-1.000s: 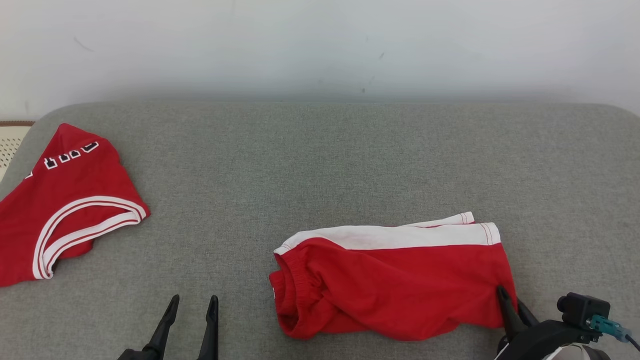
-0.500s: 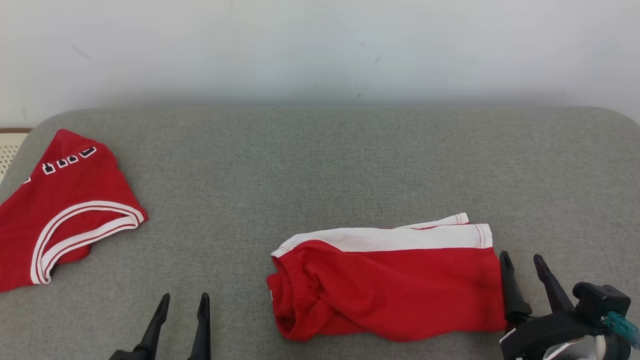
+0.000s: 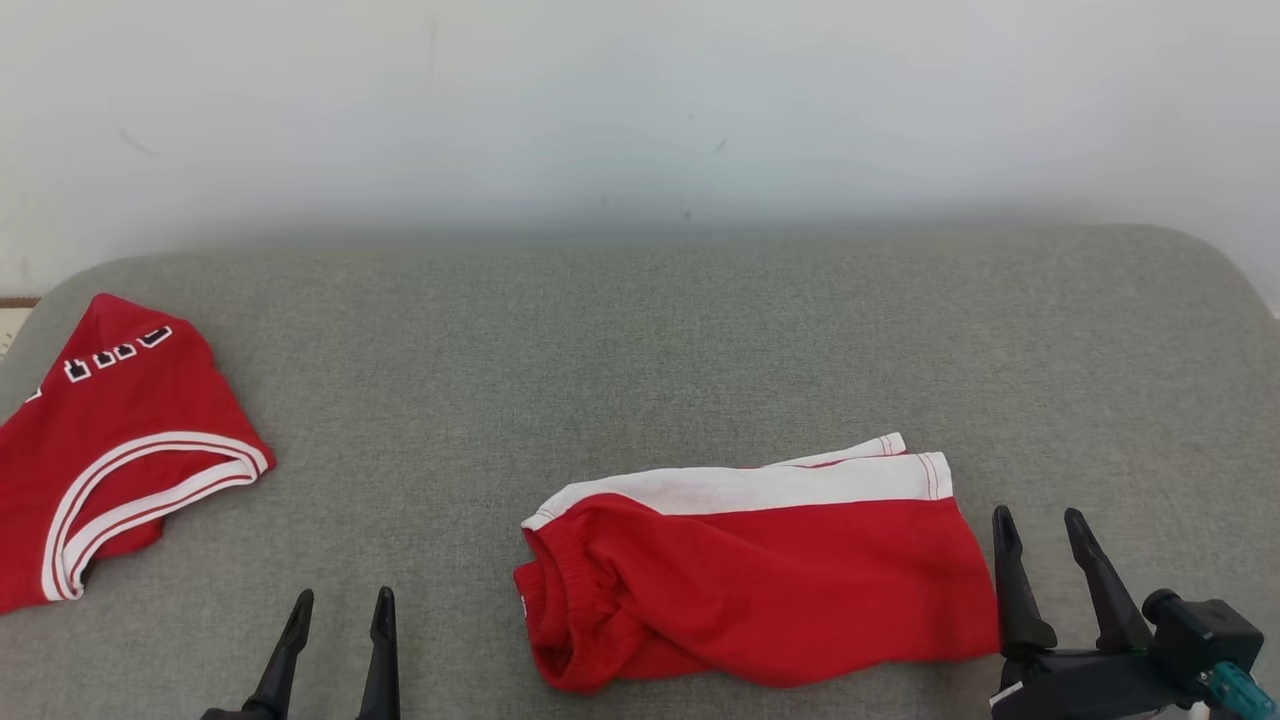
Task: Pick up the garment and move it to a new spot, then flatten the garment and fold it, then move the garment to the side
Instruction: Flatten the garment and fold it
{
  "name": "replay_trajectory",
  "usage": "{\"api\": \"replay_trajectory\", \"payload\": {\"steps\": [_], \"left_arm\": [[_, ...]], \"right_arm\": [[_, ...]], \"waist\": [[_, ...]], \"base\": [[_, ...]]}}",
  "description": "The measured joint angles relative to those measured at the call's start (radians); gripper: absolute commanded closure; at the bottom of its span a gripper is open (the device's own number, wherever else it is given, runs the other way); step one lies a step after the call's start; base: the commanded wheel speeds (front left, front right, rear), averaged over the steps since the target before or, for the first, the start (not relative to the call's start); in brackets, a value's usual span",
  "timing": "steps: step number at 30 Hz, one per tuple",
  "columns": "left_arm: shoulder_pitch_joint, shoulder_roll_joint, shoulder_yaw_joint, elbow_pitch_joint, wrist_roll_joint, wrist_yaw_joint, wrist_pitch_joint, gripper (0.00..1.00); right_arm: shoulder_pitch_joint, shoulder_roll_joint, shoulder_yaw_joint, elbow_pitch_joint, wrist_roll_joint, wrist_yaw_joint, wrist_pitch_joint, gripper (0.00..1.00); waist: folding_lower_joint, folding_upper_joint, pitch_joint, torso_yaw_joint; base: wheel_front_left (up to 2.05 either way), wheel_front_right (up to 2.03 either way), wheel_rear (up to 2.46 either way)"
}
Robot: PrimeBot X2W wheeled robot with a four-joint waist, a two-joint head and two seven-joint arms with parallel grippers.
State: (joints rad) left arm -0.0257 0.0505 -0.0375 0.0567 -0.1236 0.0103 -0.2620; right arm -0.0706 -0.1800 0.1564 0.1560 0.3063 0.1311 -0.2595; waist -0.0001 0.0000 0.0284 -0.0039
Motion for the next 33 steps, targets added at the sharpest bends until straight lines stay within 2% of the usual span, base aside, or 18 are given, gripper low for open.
{"api": "replay_trajectory", "payload": {"steps": [13, 33], "left_arm": [[0.013, 0.0, 0.016, -0.008, 0.052, -0.008, 0.0, 0.0], [0.026, 0.0, 0.021, -0.018, 0.065, 0.008, 0.0, 0.0]], "right_arm": [[0.083, 0.065, -0.048, -0.078, -0.047, 0.0, -0.002, 0.0], [0.088, 0.068, -0.052, -0.082, -0.071, 0.0, -0.002, 0.0]], "waist": [[0.0, 0.0, -0.024, -0.028], [0.0, 0.0, -0.034, -0.031]], "base": [[0.0, 0.0, 0.0], [0.0, 0.0, 0.0]]}}
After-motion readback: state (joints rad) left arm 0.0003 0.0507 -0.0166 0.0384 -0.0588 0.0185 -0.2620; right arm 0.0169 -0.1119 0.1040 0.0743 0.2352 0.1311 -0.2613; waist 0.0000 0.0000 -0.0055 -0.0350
